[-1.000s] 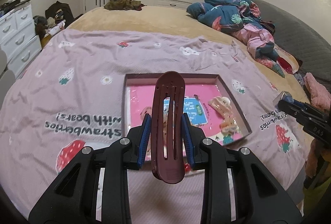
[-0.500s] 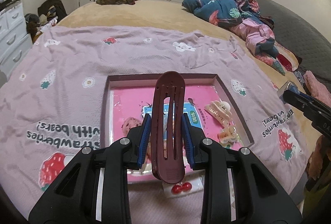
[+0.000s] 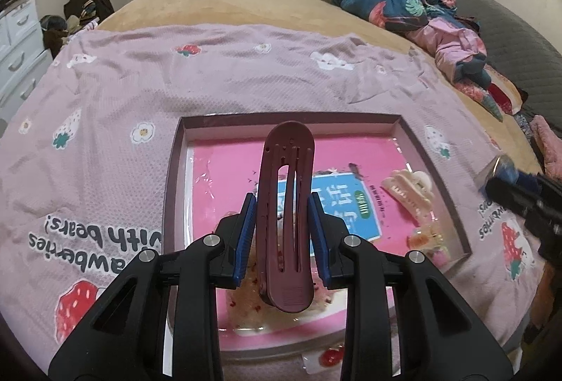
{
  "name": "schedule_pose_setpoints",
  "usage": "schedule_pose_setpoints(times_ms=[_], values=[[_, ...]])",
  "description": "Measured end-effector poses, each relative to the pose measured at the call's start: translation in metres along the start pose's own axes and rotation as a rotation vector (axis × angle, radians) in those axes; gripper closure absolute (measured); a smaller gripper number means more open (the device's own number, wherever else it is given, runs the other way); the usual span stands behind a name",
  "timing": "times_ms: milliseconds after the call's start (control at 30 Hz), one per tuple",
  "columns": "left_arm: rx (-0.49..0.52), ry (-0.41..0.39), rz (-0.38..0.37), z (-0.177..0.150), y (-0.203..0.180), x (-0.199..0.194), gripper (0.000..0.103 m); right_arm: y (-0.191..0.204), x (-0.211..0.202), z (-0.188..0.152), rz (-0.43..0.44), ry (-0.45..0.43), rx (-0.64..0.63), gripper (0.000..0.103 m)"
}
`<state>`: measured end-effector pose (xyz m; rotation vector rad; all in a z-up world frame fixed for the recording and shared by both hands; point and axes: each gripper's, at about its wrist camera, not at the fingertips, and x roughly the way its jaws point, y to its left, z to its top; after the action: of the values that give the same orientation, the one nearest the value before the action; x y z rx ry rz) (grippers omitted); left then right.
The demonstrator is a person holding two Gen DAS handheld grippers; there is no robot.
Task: Organize jewelry
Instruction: 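Carry the red clip and blue pouch over the tray with both tools, then open both tools to drop the red clip and blue pouch into the tray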
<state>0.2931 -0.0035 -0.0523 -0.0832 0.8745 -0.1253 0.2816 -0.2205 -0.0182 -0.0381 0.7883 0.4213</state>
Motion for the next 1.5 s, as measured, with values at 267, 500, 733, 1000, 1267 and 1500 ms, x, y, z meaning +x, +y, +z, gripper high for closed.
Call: schedule_pose_setpoints(times_ms=[267,500,733,1000,1267,1500], values=[[-0.025,0.040,0.011,-0.010,0.015,0.013,0.081,0.023,0.034,-0.020,0.041,0.079,-0.024,0.059],[-0.040,0.058,0.014,-0.015,0.026,0.018,0.081,0.040,0.059,-0.035,0.058,0.139,-0.038,0.059],[-0.055,0.067,0.012,-0.018,0.034,0.023,0.081,0.045,0.074,-0.042,0.063,0.177,-0.055,0.059],[-0.059,0.071,0.009,-0.016,0.035,0.026,0.081,0.042,0.081,-0.046,0.054,0.214,-0.043,0.058],[-0.050,0.071,0.008,-0.016,0.032,0.023,0.081,0.039,0.076,-0.048,0.052,0.221,-0.031,0.048],[-0.043,0.052,0.008,-0.014,0.026,0.011,0.072,0.031,0.043,-0.045,0.051,0.148,-0.003,0.034]])
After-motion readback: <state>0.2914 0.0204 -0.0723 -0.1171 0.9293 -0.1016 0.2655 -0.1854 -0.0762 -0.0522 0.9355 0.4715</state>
